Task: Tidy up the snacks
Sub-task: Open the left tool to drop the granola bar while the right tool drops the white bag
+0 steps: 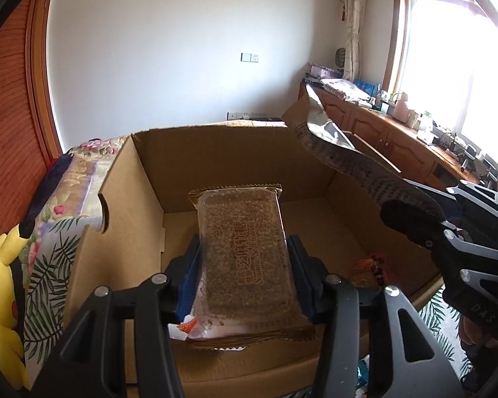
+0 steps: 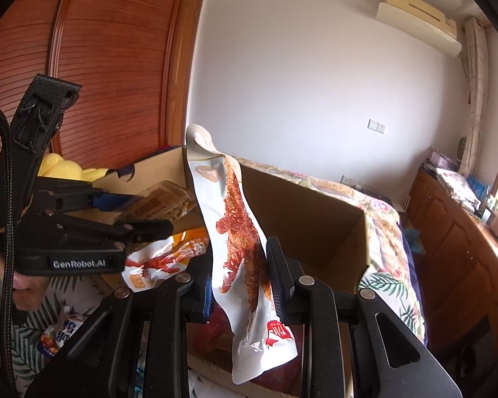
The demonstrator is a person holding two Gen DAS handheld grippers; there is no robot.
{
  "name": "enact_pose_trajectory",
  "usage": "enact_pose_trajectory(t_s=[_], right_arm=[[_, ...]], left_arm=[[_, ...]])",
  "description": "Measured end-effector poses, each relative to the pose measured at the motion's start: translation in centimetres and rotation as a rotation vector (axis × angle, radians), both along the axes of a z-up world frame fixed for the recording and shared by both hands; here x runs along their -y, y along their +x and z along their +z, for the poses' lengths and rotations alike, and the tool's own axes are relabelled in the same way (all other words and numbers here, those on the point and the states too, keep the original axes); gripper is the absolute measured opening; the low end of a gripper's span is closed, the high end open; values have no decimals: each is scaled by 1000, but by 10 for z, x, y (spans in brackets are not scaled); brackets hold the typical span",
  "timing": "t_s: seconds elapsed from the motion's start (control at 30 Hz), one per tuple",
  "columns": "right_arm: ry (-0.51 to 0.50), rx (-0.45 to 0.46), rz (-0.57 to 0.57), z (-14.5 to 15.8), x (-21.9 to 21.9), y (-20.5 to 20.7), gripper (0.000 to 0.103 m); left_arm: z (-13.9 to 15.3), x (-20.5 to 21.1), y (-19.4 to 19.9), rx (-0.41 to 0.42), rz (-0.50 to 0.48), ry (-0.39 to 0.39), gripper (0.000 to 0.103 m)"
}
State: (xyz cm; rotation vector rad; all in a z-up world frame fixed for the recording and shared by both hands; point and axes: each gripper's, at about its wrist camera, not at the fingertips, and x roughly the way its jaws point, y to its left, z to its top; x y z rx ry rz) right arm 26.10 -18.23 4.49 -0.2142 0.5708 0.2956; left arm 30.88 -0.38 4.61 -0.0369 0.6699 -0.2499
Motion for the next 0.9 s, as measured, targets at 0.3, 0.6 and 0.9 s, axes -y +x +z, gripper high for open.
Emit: enact_pose_trajectory(t_s=[0.3,0.6,0.9], right_arm=[[40,-86,5,-12,7,20,26],[42,-122,6,-19,7,21,26],[69,-109,-8,-14,9,19,31]], left_arm=[[0,-5,-2,16,27,-5,57],[2,-4,-8,38,29,16,58],[7,-4,-19,60,29,29,58]])
